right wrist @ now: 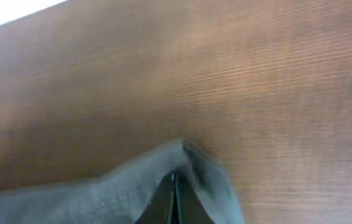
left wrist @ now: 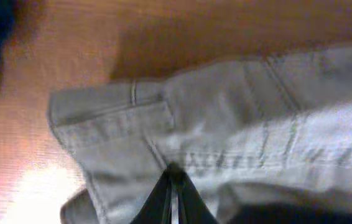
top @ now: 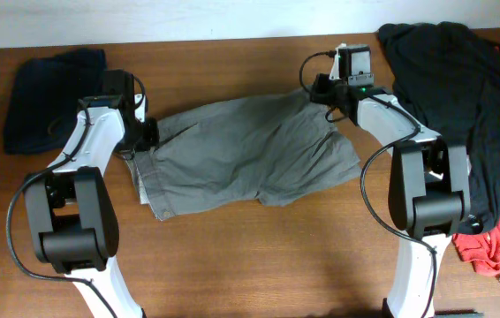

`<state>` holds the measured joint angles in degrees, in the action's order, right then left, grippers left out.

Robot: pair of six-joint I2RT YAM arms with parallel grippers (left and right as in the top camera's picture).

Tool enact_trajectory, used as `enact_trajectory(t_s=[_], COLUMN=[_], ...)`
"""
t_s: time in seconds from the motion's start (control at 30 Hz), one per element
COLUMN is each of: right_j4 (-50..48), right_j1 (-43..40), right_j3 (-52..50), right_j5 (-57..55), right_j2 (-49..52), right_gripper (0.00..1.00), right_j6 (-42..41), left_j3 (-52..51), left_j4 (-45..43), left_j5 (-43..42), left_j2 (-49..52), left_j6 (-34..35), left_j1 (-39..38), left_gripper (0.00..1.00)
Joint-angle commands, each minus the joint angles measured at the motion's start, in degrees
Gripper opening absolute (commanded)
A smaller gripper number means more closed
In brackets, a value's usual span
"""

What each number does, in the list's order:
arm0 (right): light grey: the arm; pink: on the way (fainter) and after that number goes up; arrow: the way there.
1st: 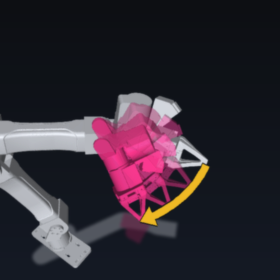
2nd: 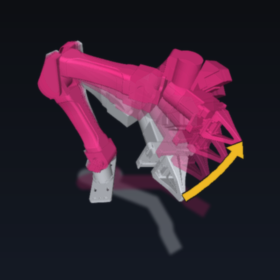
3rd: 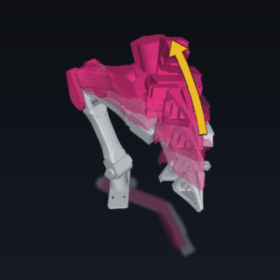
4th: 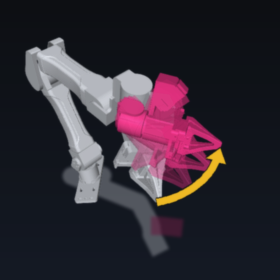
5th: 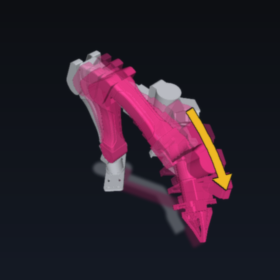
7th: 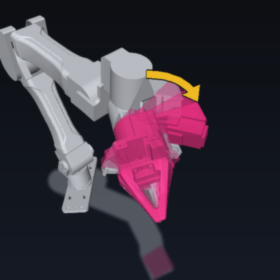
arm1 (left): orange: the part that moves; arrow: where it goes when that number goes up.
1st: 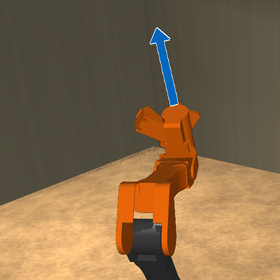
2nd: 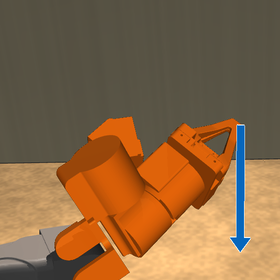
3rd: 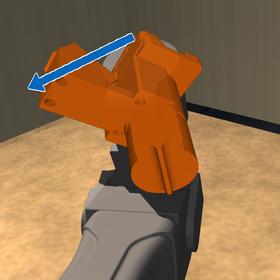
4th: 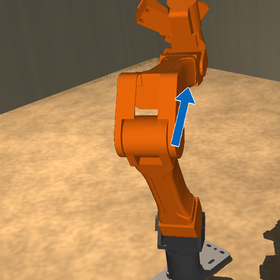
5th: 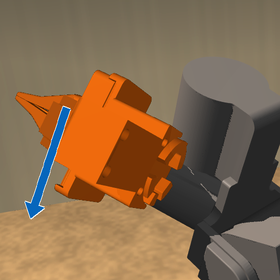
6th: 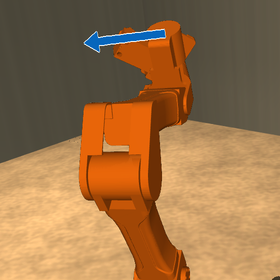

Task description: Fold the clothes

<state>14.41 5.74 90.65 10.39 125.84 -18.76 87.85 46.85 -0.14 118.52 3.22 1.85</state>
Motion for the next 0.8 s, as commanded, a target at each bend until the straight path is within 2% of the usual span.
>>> enact_trajectory(t_s=[0.0, 0.27, 0.33, 0.37, 0.43, 0.5, 0.77], right_j4=[5.2, 29.0, 34.5, 36.6, 40.0, 41.2, 37.7], right_j1=[-0.6, -1.4, -1.2, -1.2, -1.3, -1.3, -1.3], right_j3=[4.3, 8.0, 8.0, 8.0, 7.6, 6.6, 0.3], right_j5=[4.9, 5.5, 6.0, 5.9, 5.9, 5.9, 5.5], right_j2=[-4.9, -13.2, -13.4, -13.2, -12.8, -12.5, -11.1], right_gripper=[0.04, 0.1, 0.08, 0.04, 0.04, 0.04, 0.04], right_j6=[0.9, 4.0, 4.0, 4.7, 5.1, 6.4, 8.1], left_j3=[4.4, 13.6, 13.8, 13.7, 12.5, 10.6, 4.9], left_j4=[3.6, 20.2, 24.5, 26.2, 28.1, 28.2, 24.6], left_j5=[0.4, -0.7, -3.6, -5.4, -8.3, -9.9, -18.8], left_j2=[-1.8, -7.8, -8.3, -8.3, -8.0, -8.0, -8.0], left_j6=[-0.1, 0.0, 0.0, 0.2, 0.2, 0.2, -1.8], left_j1=[0.7, 0.7, 0.8, 1.1, 2.2, 3.7, 9.9], left_gripper=[0.06, 0.08, 0.08, 0.08, 0.05, 0.01, 0.0])
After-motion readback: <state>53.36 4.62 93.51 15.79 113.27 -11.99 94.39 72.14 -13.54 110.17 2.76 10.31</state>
